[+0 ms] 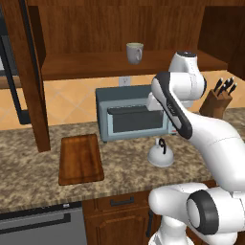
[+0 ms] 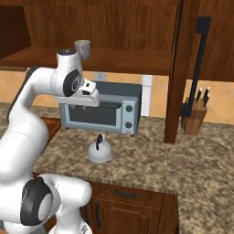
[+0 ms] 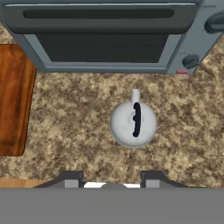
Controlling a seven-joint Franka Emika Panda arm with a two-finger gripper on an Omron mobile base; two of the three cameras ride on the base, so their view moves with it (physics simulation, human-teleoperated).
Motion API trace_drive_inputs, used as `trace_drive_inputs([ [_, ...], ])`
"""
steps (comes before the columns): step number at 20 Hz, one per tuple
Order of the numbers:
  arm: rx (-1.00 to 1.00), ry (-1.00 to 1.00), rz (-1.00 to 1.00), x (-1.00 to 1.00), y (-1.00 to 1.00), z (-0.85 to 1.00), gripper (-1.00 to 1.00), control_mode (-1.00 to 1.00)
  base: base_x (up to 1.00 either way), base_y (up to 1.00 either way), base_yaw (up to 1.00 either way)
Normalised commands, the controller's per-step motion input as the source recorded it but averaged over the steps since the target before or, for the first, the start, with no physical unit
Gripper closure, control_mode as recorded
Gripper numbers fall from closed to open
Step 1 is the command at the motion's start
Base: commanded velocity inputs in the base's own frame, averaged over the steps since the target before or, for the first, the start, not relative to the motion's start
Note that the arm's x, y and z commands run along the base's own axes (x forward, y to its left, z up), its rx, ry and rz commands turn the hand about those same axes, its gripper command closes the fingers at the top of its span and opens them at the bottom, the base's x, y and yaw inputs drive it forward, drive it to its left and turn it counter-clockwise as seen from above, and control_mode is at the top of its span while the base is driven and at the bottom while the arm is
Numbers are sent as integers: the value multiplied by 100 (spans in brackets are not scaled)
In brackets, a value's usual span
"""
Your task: Pick the kettle from the counter and place it on the tray. Then pick the mug from the cabinet and place it on the tray. Then close the cabinet doors.
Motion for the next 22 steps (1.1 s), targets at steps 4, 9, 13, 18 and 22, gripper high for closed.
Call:
trace_drive_inputs([
  [4, 0, -5, 0, -16, 0, 0, -100, -100, 0, 0, 0],
  [9, -1, -59, -8, -58, 0, 27, -100, -100, 0, 0, 0],
  [13, -4, -73, -8, -46, 2, 62, -100, -100, 0, 0, 0],
  [18, -1, -49, -5, -11, 3, 77, -100, -100, 0, 0, 0],
  [22, 0, -38, 0, 1, 7, 77, -100, -100, 0, 0, 0],
])
